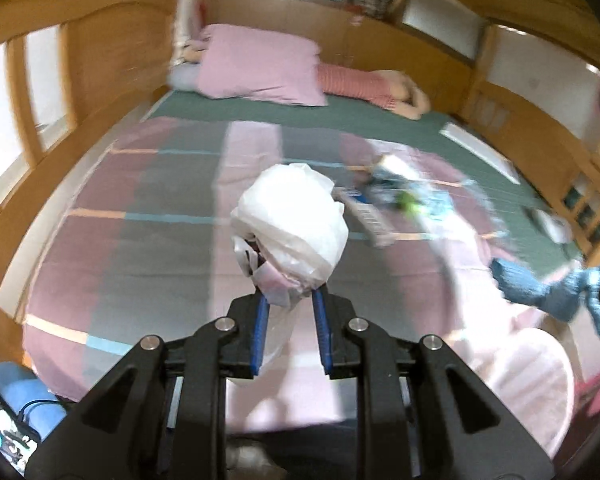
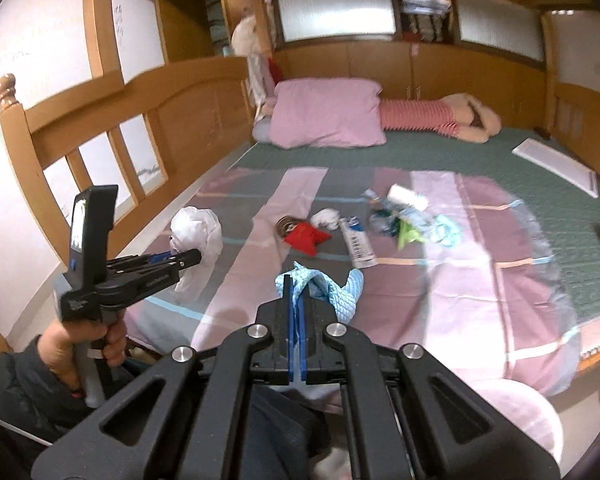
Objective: Collect trash
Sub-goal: 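Carry both items over the white bin and open both grippers, then move both open grippers back toward the remaining trash on the bed, then grasp the white paper cup with the left gripper while the right grasps the clear plastic bag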
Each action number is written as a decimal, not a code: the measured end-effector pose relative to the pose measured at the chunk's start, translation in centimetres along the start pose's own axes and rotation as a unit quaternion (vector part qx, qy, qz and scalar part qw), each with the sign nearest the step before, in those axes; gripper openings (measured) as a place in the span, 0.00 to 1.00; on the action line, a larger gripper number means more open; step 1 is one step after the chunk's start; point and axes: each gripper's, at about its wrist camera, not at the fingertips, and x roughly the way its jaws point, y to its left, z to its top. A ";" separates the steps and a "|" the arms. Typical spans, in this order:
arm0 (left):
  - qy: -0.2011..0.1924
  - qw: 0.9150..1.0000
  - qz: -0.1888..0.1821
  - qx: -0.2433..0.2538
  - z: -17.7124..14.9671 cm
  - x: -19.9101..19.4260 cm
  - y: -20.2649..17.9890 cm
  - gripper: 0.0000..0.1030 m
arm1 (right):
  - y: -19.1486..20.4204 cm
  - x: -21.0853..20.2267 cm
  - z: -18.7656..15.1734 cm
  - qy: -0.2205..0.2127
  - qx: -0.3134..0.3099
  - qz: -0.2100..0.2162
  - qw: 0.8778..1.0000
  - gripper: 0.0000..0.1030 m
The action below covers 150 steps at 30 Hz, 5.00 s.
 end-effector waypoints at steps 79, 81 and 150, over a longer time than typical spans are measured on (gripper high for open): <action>0.250 0.917 0.005 0.311 9.9 38.0 -18.7 0.91 | -17.4 12.9 -7.5 0.147 0.217 -0.065 0.963 0.71; 0.251 0.918 0.000 0.308 8.6 35.6 -16.2 0.91 | -16.9 13.8 -6.4 0.137 0.194 -0.061 0.969 0.71; 0.130 0.974 -0.121 0.140 15.6 36.2 -15.9 0.97 | -9.8 14.1 -4.2 0.160 0.138 -0.040 0.977 0.14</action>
